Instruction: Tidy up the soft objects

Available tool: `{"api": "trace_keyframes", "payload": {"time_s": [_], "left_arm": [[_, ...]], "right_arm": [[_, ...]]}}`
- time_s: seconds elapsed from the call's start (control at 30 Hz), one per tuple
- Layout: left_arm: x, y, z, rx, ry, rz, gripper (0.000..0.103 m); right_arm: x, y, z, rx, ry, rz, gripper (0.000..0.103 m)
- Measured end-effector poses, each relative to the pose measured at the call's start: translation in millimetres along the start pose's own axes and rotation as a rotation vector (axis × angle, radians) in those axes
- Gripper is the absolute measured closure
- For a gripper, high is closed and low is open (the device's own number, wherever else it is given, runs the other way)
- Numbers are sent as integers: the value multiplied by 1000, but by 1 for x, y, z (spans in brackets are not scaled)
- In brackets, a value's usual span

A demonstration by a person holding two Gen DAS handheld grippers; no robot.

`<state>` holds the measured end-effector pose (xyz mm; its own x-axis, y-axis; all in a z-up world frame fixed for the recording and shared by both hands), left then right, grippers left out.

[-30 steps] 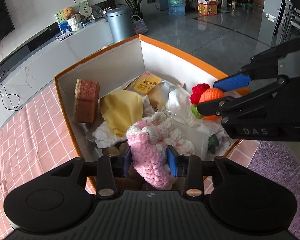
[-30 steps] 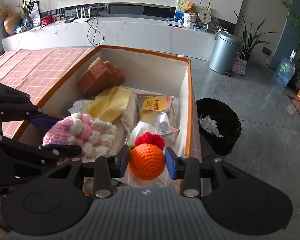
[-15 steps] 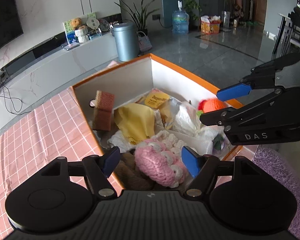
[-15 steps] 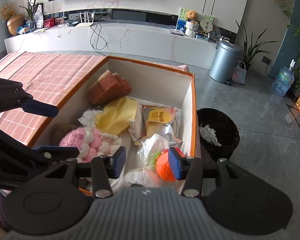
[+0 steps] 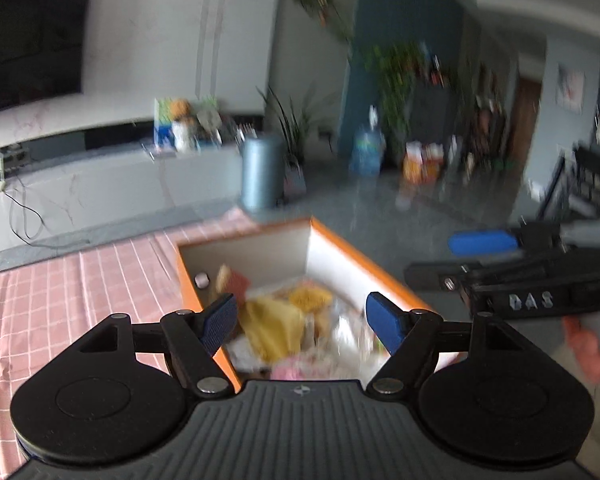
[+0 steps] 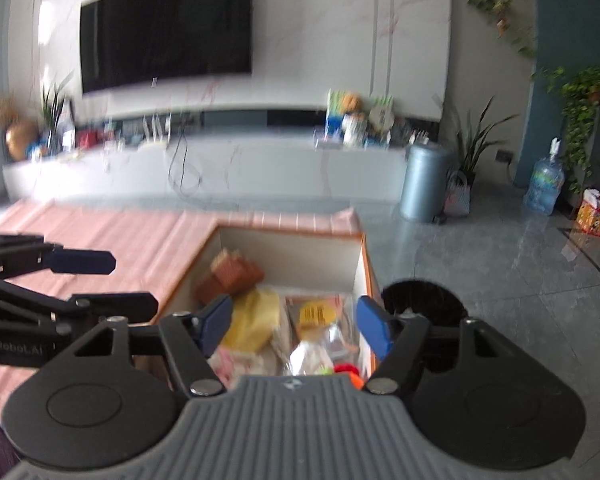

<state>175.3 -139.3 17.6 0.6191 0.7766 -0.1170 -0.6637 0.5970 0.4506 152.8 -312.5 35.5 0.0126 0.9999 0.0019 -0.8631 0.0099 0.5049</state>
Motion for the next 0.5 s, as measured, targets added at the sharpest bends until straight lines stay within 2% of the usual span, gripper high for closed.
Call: {"api": "trace_keyframes", "payload": {"time_s": [0.13,0.23,0.33,0.43,0.5], "left_arm": [[9,23,9,-107,54,43,17],[9,33,3,-135,60,64,18],[12,44,-6,-166,81,115,16],[18,51,-17,-181,94,187,8],[21,55,-26,-184,64,268,6]], "right_arm": [[15,24,4,-105,-28,-11,24],[32,34,-2,-151,-31,-1,17],[45,41,-11,-203,-24,-28,16],[53,44,-22,-250,-5,-73,9],[58,44,-29,-267,1,-98,8]]}}
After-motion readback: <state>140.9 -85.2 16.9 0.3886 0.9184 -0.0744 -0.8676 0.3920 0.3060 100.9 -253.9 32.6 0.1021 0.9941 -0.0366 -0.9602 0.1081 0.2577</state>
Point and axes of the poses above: each gripper's, at about its wrist camera, not at the fingertips, and y roughly against the way its jaws point, x to its left, z to its top, the point moved 8 cm from there along -y, roughly the way its jaws point
